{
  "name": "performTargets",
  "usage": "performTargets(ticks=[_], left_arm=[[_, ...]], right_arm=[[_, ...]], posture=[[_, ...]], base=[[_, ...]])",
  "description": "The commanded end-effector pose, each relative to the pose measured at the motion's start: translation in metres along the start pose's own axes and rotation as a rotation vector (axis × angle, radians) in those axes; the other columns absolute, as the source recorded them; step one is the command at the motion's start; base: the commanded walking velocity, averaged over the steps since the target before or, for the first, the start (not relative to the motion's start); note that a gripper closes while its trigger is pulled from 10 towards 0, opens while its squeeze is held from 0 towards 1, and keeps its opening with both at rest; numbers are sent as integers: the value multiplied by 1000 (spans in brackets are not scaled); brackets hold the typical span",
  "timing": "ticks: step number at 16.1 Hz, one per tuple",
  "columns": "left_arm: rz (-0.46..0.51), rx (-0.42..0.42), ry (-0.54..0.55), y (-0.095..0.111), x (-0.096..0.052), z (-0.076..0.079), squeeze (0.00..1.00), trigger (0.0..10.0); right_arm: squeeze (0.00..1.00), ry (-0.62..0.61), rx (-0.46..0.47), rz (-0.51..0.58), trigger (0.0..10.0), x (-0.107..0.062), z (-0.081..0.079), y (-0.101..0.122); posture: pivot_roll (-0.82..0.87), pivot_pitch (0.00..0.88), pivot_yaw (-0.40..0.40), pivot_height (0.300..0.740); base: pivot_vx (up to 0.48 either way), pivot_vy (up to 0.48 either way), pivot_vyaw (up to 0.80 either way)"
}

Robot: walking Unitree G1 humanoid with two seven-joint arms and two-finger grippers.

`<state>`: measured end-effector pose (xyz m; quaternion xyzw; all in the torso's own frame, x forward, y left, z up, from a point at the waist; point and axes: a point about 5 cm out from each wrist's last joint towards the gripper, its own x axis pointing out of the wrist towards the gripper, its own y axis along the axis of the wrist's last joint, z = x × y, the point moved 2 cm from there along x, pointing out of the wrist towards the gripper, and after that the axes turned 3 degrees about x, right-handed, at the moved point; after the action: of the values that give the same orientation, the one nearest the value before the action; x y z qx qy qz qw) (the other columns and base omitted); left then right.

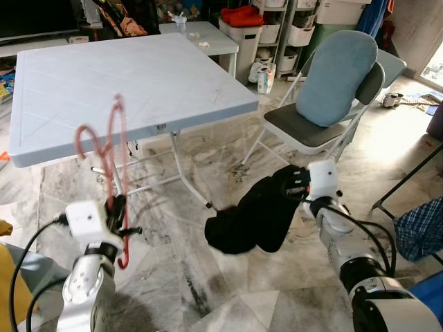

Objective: Hang hanger

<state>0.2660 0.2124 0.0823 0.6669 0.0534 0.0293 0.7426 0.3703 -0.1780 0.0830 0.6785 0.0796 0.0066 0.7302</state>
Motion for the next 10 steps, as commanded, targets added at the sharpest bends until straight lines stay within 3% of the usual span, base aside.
performTargets(ticks=[1,4,5,6,10], left_arm=[[16,-15,30,1,-1,-1,0,10000],[56,9,0,12,0,6,0,10000],[65,16,-10,16,1,6,0,10000],[68,21,-8,18,1,3,0,10000],[87,51,12,28,2,-10,0,10000]], right_arm=[[0,1,6,110,0,5,2,24],[0,20,58,167,196,9,-2,40],[0,32,64,184,4667,10,-5,46],[0,45,73,202,10000,11,-9,51],[0,122,73,243,10000,8,-23,65]], posture=[[22,0,-50,740],[33,0,-42,740],[34,0,-39,740],[32,0,-36,740],[22,0,-45,740]], base=[[0,0,0],[286,0,0],[311,0,0],[311,0,0],[327,0,0]])
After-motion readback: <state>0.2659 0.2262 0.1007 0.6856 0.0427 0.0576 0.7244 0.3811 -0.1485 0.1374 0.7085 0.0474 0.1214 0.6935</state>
